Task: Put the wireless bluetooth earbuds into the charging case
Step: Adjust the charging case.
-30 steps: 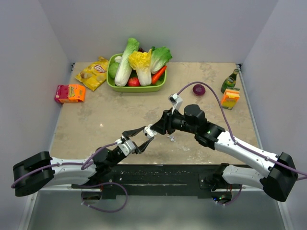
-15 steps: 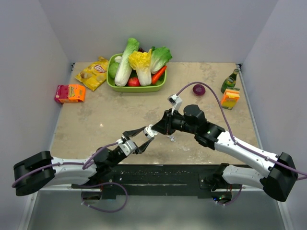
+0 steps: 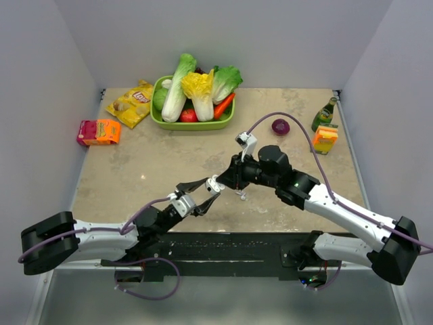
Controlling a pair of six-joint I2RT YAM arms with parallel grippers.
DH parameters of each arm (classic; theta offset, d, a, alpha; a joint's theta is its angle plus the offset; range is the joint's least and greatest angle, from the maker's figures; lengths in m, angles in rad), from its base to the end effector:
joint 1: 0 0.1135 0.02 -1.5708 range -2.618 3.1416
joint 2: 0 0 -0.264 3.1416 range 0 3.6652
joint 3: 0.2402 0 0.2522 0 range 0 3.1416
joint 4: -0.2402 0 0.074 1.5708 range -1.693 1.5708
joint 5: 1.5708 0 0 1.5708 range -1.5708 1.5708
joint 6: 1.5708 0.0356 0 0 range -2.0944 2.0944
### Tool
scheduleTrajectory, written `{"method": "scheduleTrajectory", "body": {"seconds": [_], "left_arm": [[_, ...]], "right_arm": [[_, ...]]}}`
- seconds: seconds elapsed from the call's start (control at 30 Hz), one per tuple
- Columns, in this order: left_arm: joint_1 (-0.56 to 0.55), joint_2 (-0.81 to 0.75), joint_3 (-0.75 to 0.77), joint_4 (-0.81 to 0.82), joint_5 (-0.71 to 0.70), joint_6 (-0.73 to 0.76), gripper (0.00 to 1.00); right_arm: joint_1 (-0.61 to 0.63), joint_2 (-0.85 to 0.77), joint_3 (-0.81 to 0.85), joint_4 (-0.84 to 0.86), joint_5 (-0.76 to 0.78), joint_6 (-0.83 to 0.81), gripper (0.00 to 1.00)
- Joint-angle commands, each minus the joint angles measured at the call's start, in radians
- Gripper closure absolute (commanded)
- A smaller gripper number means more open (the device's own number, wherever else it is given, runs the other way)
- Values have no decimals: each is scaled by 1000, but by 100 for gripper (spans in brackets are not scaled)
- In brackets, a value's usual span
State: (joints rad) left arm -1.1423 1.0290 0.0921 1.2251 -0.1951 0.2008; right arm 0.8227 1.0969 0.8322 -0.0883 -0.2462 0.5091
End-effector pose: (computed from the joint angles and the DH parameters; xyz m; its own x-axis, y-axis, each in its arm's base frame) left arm 0.0818 -0.1624 0.2088 0.2783 -0.1383 -0.9505 0.7752 0.6167 0.1372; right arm 0.1661 0.1917 0.3047 -0.6276 0.0186 -0.7783 -0.6419 0.5532 0.5309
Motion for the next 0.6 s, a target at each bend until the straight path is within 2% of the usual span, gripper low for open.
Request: {"method": "scheduleTrajectory", "body": {"seconds": [0.0, 0.03, 0.4, 0.53, 0.57], "left_arm": [[0, 12, 43, -9, -96, -40, 38], [0, 17, 44, -15, -104, -41, 0], [0, 22, 97, -96, -141, -109, 0], [3, -47, 92, -167, -52, -193, 0], [3, -64, 89, -180, 9, -251, 0]], "right_arm": [[-7, -43, 82, -74, 65, -107, 100], [-5, -45, 87, -76, 64, -115, 100], [7, -63, 163, -168, 111, -257, 100], [27, -113, 165, -154, 151, -385, 100], [35, -124, 160, -140, 148, -443, 100]]}}
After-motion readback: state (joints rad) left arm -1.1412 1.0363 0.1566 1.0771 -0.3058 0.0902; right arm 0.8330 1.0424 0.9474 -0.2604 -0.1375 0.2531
